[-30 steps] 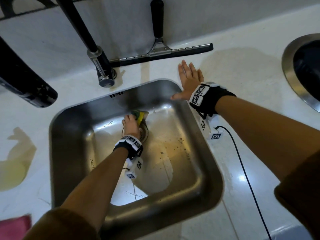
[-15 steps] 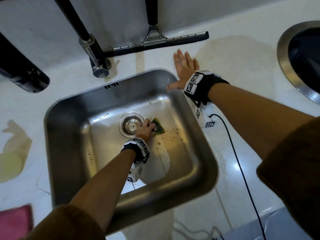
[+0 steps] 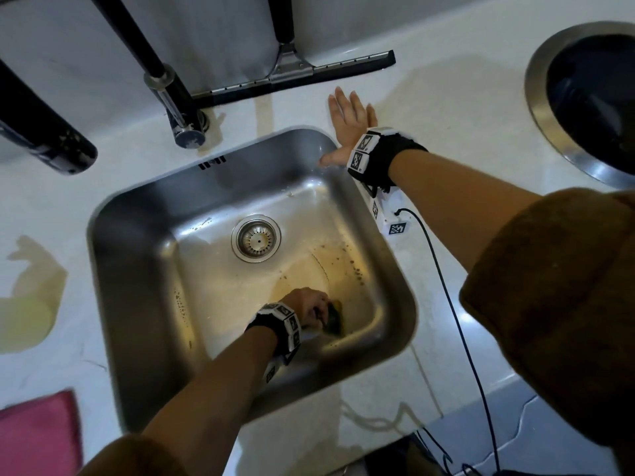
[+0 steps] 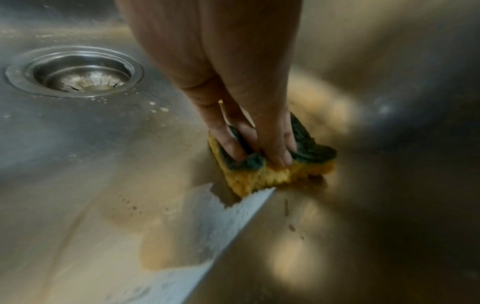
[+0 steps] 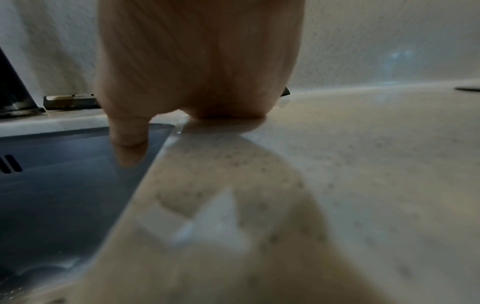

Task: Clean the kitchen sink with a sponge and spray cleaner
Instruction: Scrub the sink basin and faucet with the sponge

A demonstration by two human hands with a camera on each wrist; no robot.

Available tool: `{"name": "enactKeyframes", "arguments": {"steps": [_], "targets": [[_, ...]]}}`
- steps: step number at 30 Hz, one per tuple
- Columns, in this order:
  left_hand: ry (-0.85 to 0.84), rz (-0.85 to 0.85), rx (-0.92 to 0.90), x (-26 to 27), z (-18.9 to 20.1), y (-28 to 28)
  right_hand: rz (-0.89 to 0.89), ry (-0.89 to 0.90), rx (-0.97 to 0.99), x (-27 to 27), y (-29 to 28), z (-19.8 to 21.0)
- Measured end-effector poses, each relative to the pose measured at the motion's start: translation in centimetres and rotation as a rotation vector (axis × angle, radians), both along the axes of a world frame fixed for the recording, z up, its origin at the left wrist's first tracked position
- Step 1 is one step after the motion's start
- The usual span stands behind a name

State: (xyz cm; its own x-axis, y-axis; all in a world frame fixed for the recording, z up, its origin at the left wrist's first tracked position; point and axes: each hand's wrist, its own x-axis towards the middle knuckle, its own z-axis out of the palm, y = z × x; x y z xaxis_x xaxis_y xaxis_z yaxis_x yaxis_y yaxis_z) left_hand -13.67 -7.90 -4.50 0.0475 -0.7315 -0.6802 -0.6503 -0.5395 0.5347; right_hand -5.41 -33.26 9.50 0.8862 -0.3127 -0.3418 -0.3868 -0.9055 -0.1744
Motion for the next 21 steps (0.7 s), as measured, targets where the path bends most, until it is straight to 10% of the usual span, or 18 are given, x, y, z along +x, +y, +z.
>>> {"name": "enactKeyframes", "arguments": {"steps": [4,12,16,21], "targets": [[0.09,-0.188,0.233,-1.0,0.2,1.4,0.007,0.01,0.007,0.0,0.0,0.2],[0.045,0.58,0.064,8.1,1.8,-1.5,0.019,0.001,0.002,0.1,0.0,0.0],[-0.329,0.808,-0.155,12.8,1.3,-4.6,0.024,-0.017,0.002,0.2,-0.3,-0.4],[-0.296,0.816,-0.218,11.3,0.5,-8.2,0.018,-0.05,-0.013,0.4,-0.5,-1.2]]}}
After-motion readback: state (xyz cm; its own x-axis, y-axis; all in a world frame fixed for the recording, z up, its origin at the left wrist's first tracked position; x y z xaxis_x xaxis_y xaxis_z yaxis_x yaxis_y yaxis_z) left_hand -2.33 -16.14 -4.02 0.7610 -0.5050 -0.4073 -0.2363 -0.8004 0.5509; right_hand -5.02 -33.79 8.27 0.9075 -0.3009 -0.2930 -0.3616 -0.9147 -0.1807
